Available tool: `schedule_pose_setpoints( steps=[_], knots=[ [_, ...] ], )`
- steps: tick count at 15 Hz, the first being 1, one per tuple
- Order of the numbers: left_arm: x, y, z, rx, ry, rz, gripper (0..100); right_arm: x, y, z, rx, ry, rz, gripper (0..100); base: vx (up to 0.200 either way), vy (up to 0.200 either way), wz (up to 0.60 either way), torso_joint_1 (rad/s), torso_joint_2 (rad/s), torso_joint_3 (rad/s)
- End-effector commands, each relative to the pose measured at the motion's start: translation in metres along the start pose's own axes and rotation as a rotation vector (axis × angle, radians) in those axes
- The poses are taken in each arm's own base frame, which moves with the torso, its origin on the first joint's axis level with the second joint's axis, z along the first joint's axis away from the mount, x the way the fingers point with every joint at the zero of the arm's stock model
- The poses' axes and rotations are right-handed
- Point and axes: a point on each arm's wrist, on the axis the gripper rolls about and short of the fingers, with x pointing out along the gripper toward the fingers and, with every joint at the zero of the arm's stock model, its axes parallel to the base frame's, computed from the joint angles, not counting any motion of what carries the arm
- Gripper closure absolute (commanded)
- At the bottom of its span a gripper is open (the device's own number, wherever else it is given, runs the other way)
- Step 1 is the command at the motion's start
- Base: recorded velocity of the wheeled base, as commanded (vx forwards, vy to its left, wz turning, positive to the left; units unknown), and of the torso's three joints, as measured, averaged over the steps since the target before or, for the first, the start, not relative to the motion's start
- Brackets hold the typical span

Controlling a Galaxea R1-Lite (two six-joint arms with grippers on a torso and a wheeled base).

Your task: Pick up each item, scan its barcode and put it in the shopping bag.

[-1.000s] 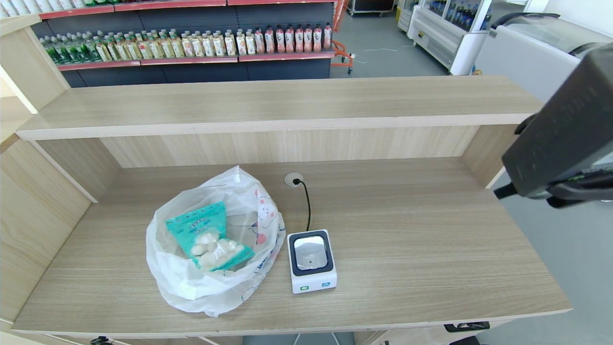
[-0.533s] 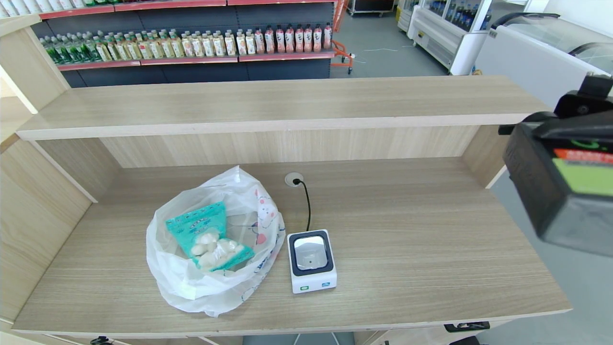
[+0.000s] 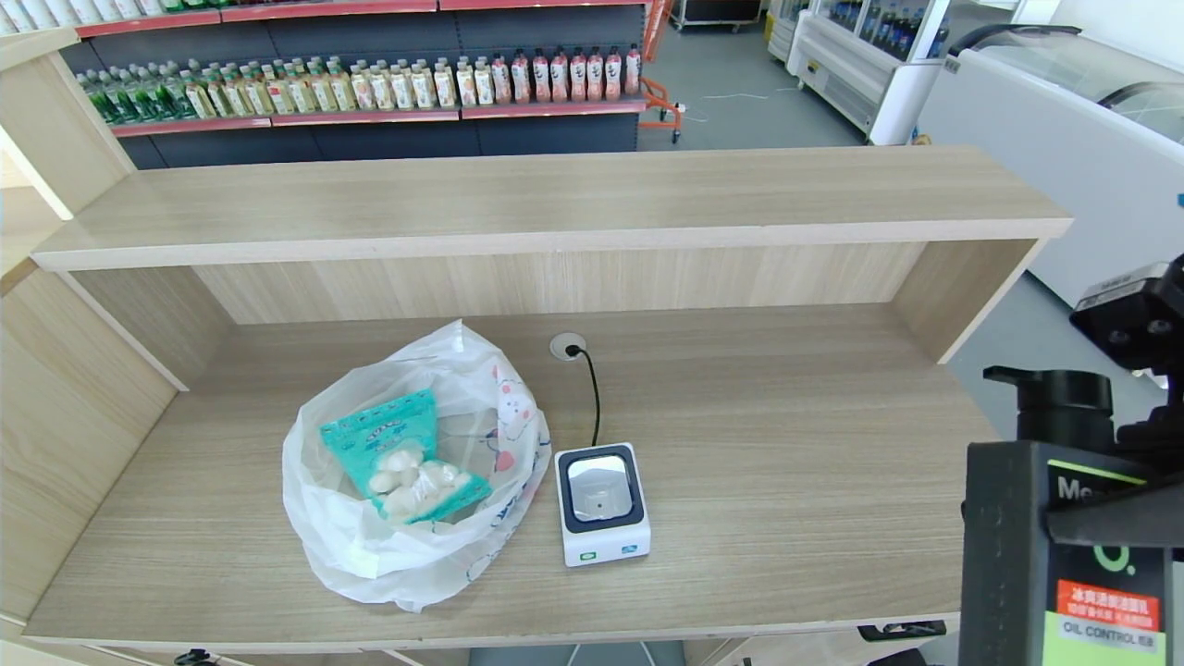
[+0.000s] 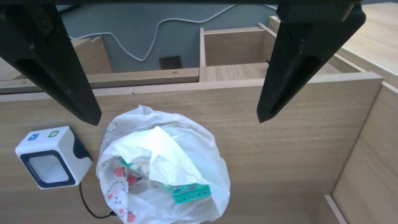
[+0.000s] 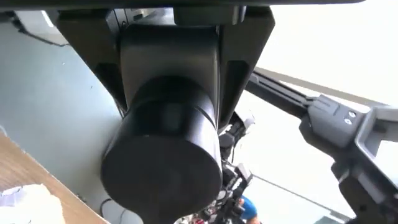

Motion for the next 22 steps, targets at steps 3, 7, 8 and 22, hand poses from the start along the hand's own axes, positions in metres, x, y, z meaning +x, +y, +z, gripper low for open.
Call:
schedule_pose_setpoints(
  steps=[3,7,8,22],
  knots=[
    [0.0,0.0,0.0,0.0,0.001,0.0,0,0.0,-0.05,-0.011,-0.102,0.004,0.036,100,0.0,0.0,0.0,0.0,0.0,0.0],
    [0.0,0.0,0.0,0.0,0.001,0.001,0,-0.004,-0.086,-0.017,-0.269,-0.011,0.017,100,0.0,0.0,0.0,0.0,0.0,0.0],
    [0.0,0.0,0.0,0.0,0.001,0.0,0,-0.004,-0.089,-0.016,-0.297,-0.013,0.014,100,0.0,0.0,0.0,0.0,0.0,0.0],
    [0.0,0.0,0.0,0.0,0.001,0.001,0,0.041,-0.11,0.029,-0.762,0.045,0.073,100,0.0,0.0,0.0,0.0,0.0,0.0]
  ],
)
